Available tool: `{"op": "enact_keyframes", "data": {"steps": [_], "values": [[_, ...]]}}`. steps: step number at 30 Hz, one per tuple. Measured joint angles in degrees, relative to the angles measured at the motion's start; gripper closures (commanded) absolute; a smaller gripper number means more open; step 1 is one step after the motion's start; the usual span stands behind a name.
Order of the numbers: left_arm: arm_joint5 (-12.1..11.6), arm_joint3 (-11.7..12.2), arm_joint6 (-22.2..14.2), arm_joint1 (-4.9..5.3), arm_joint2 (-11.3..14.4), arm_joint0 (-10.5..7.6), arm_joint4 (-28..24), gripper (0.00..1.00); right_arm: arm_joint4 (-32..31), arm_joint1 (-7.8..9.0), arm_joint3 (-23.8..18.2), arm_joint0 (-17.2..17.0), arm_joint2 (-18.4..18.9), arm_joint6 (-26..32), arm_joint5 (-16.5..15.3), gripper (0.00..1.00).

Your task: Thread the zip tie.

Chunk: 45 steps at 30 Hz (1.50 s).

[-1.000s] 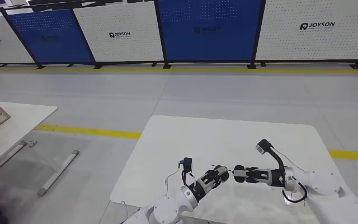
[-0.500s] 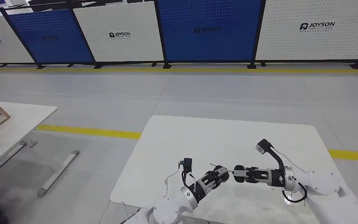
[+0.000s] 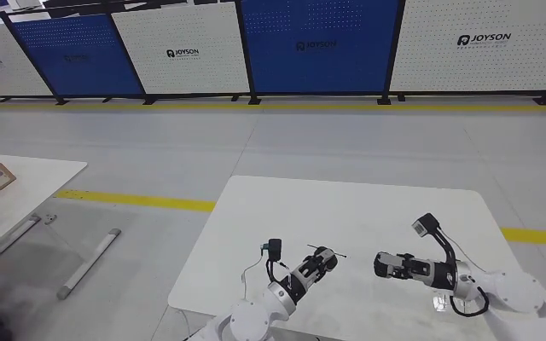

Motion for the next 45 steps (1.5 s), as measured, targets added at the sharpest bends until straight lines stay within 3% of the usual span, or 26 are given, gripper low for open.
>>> {"op": "enact_keyframes", "data": {"steps": [4, 15, 18, 21, 24, 28, 31, 33, 42, 45], "values": [[1.0, 0.2, -1.3, 0.21, -1.5, 1.05, -2.5, 1.0, 0.2, 0.18, -1.0, -1.4, 1.9, 0.7, 0.0, 0.0], [0.8, 0.4, -1.3, 0.15, -1.8, 0.74, -2.5, 1.0, 0.2, 0.17, -0.9, -1.4, 1.8, 0.7, 0.0, 0.0], [0.3, -0.9, -2.4, 0.33, -3.4, 0.96, -3.1, 1.0, 0.2, 0.17, -0.9, -1.4, 1.8, 0.7, 0.0, 0.0], [0.5, -4.3, -2.3, 0.84, -6.8, 1.97, -2.7, 1.0, 0.2, 0.17, -0.9, -1.4, 1.8, 0.7, 0.0, 0.0], [2.3, -9.4, -3.5, 1.56, -11.0, 3.67, -1.7, 1.0, 0.2, 0.17, -0.9, -1.4, 1.8, 0.7, 0.0, 0.0], [7.2, -16.7, -8.6, 2.83, -16.7, 6.89, 1.9, 1.0, 0.2, 0.17, -0.9, -1.4, 1.8, 0.7, 0.0, 0.0], [11.2, -19.9, -13.6, 3.68, -19.7, 9.07, 6.3, 1.0, 0.2, 0.17, -0.9, -1.4, 1.8, 0.7, 0.0, 0.0], [12.3, -21.0, -14.9, 3.87, -21.2, 9.88, 6.3, 1.0, 0.2, 0.17, -0.9, -1.4, 1.8, 0.7, 0.0, 0.0], [12.2, -21.3, -15.0, 3.84, -21.6, 10.2, 4.9, 1.0, 0.2, 0.17, -0.9, -1.4, 1.8, 0.7, 0.0, 0.0], [12.4, -17.7, -14.8, 3.59, -19.5, 9.24, 5.2, 1.0, 0.2, 0.17, -0.9, -1.4, 1.8, 0.7, 0.0, 0.0]]}}
